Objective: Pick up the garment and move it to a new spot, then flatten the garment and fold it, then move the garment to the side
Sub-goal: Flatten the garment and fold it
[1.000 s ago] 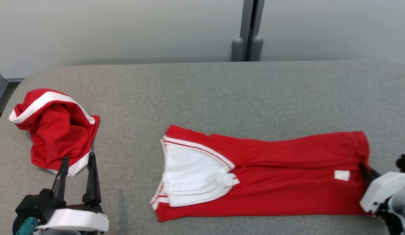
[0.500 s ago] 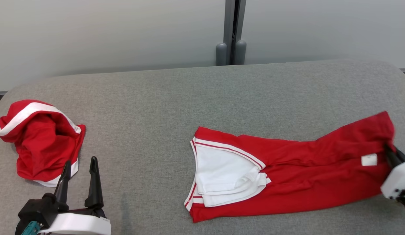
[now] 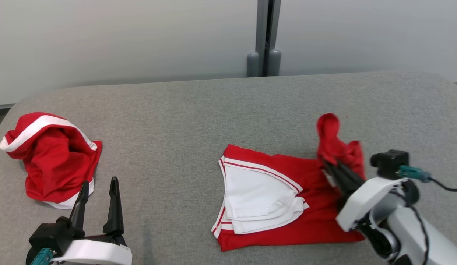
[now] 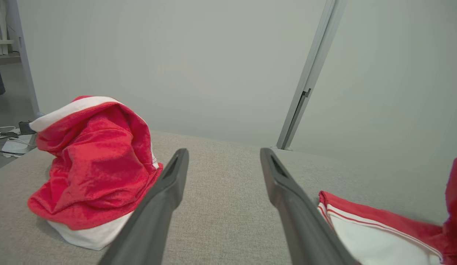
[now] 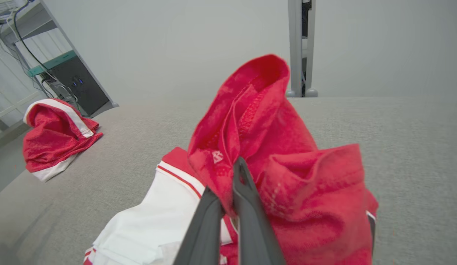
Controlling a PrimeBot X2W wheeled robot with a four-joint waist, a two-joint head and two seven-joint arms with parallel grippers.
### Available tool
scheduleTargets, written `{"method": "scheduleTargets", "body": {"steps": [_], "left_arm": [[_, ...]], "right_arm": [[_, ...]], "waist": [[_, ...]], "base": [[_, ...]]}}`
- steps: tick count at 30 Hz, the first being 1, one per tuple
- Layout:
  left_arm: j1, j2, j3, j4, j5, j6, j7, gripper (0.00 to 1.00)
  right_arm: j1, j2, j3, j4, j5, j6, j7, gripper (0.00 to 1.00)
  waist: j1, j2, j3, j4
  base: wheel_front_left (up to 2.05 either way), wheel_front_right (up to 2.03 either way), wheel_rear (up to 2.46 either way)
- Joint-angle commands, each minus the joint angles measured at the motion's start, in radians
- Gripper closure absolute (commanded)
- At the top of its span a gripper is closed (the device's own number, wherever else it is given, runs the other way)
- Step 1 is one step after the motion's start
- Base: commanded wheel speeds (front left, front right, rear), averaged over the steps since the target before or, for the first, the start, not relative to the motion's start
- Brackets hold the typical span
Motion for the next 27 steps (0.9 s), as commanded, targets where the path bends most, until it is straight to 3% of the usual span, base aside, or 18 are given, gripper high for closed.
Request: {"method": "scheduleTargets", "body": {"steps": [1, 11, 18, 19, 20, 21, 27], "left_arm": [[-0.009, 0.004, -0.001, 0.001, -0.006, 0.004, 0.0, 0.0], [-0.026, 0.003, -0.019, 0.02, -0.012, -0.003, 0.0, 0.0], [-0.049, 0.004, -0.047, 0.033, -0.023, 0.001, 0.0, 0.0], [-0.05, 0.003, -0.05, 0.035, -0.025, 0.003, 0.0, 0.0], [-0.051, 0.003, -0.052, 0.037, -0.028, 0.005, 0.0, 0.0], [-0.052, 0.003, -0.054, 0.039, -0.029, 0.006, 0.0, 0.0], [-0.048, 0.003, -0.046, 0.047, -0.032, 0.009, 0.0, 0.0]], "right_arm": [[0.019, 0.016, 0.001, -0.02, -0.016, 0.0, 0.011, 1.0], [0.026, 0.15, 0.008, -0.067, -0.072, 0.0, 0.057, 1.0], [-0.002, 0.211, -0.003, 0.022, -0.102, 0.0, 0.063, 1.0], [-0.008, 0.216, -0.002, 0.04, -0.106, 0.0, 0.065, 0.77], [-0.013, 0.22, 0.004, 0.054, -0.109, 0.0, 0.064, 0.13], [-0.015, 0.224, 0.005, 0.064, -0.107, 0.0, 0.057, 0.0], [-0.029, 0.208, 0.009, 0.071, -0.102, 0.0, -0.005, 0.0]], "waist": [[0.0, -0.0001, -0.002, 0.014], [0.0, -0.0001, 0.001, 0.081], [0.0, -0.0001, 0.018, 0.123], [0.0, -0.0001, 0.02, 0.126], [0.0, -0.0001, 0.021, 0.128], [0.0, -0.0001, 0.022, 0.129], [0.0, -0.0001, 0.019, 0.112]], "base": [[0.0, 0.0, 0.0], [0.0, 0.0, 0.0], [0.0, 0.0, 0.0], [0.0, 0.0, 0.0], [0.0, 0.0, 0.0], [0.0, 0.0, 0.0], [0.0, 0.0, 0.0]]}}
